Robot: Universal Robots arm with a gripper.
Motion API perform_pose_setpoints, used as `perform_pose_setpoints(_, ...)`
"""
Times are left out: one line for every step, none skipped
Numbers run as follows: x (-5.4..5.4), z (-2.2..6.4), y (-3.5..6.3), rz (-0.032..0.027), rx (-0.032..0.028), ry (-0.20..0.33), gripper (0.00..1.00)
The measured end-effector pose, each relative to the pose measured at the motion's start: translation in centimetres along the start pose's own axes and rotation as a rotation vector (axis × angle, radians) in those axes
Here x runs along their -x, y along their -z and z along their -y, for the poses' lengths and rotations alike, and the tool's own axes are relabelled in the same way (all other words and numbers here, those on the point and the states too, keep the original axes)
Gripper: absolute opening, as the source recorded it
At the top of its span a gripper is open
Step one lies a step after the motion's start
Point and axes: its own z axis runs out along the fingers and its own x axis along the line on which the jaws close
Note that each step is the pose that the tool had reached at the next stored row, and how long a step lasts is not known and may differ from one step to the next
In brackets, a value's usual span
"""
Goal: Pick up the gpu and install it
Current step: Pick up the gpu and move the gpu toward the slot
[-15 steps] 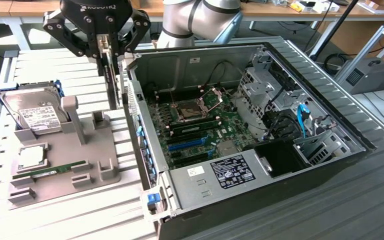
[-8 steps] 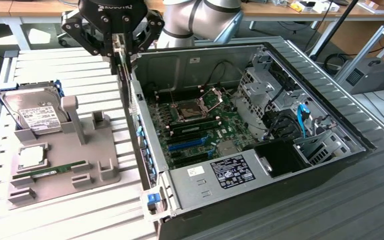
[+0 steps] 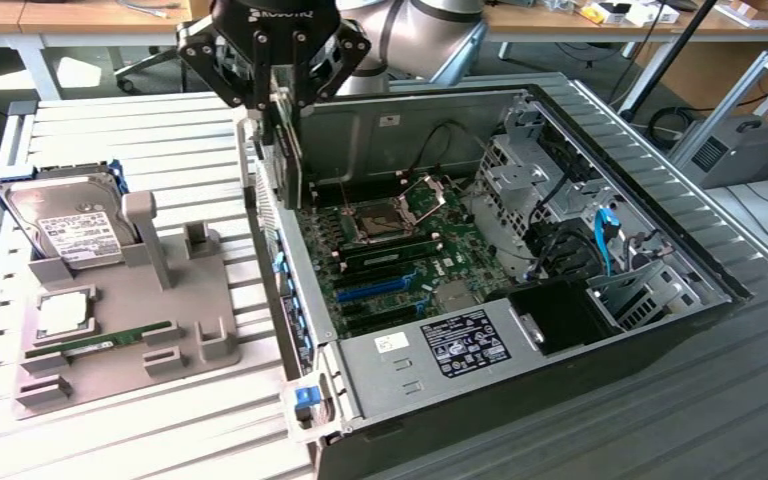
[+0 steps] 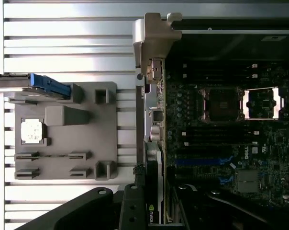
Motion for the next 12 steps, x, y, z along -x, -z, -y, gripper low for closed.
perform_pose_setpoints(0.3, 0.00, 0.00, -0.0002, -0.0001, 0.000, 0.27)
perform_pose_setpoints(0.7, -0.01, -0.01, -0.0003, 0.0000, 0.000, 0.27)
perform_pose_setpoints(1.1, -0.01, -0.01, -0.0004, 0.0001, 0.000, 0.27)
perform_pose_setpoints(1.4, -0.01, -0.02, -0.0005, 0.0001, 0.000, 0.27)
perform_pose_setpoints(1.9, -0.02, -0.02, -0.0007, 0.0001, 0.000, 0.27)
perform_pose_setpoints(2.3, -0.02, -0.03, -0.0008, 0.0002, 0.000, 0.27)
perform_pose_setpoints(2.6, -0.02, -0.03, -0.0008, 0.0002, 0.000, 0.27)
perform_pose_setpoints(3.0, -0.02, -0.04, -0.0009, 0.0003, 0.000, 0.27)
perform_pose_setpoints(3.4, -0.03, -0.04, -0.0011, 0.0003, 0.000, 0.27)
perform_pose_setpoints(3.8, -0.03, -0.05, -0.0012, 0.0004, 0.000, 0.27)
perform_pose_setpoints(4.3, -0.04, -0.05, -0.0013, 0.0006, 0.000, 0.27)
perform_pose_setpoints(4.6, -0.04, -0.06, -0.0015, 0.0006, 0.000, 0.27)
